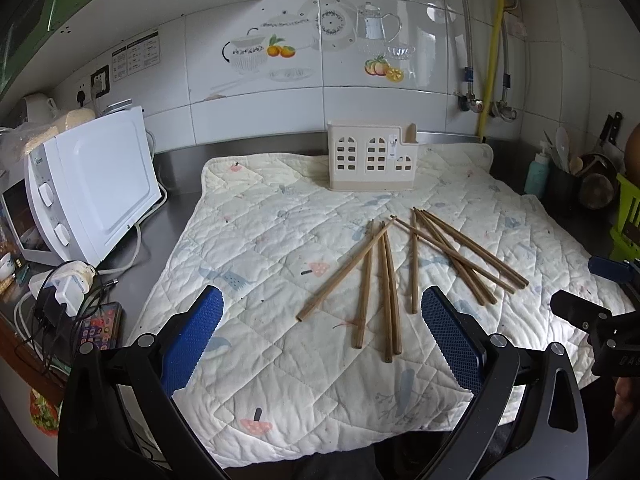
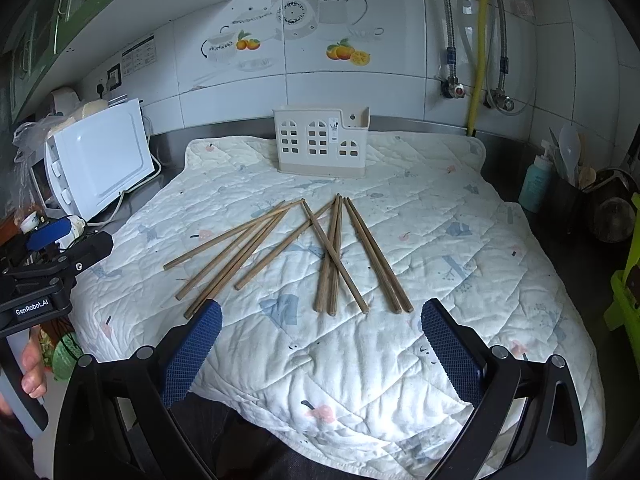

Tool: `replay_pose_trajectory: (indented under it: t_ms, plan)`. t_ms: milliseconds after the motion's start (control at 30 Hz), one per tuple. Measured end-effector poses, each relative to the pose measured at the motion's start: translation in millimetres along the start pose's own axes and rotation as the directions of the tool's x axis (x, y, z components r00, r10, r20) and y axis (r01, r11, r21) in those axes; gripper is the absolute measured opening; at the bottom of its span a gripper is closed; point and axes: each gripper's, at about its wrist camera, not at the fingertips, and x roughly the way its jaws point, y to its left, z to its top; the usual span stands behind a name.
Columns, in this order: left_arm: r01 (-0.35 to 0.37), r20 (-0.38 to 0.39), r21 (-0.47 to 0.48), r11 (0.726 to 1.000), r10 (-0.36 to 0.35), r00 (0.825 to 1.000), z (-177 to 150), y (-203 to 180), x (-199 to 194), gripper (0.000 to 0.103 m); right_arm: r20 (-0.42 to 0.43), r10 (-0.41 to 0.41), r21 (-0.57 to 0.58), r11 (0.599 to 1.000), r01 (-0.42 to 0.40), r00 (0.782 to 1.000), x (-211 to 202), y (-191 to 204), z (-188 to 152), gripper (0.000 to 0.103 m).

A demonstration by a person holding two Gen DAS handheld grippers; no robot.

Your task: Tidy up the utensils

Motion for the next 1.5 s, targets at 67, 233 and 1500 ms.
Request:
replay_pose_trajectory:
  t_ms: [67,233,1500]
  plan:
    - [0.001,0.011,-0.001,1.0,-0.001,1.0,1,0,-2,0.098,0.007,0.001,-0.001,1.0,-0.001,1.0,-2,0,1,0.097]
    - [-0.003,0.032,-0.004,1.0,0.003,0.999,3,0,-7,0.098,0.023,0.001,-0.01,1.0,-0.001,1.0,-6,4,3,0.097]
    - [-0.001,0.081,-0.02,1.0,0.003,0.997,21,6,-9,0.098,0.064,0.008,-0.021,1.0,-0.007,0.998,-10,5,13,0.097]
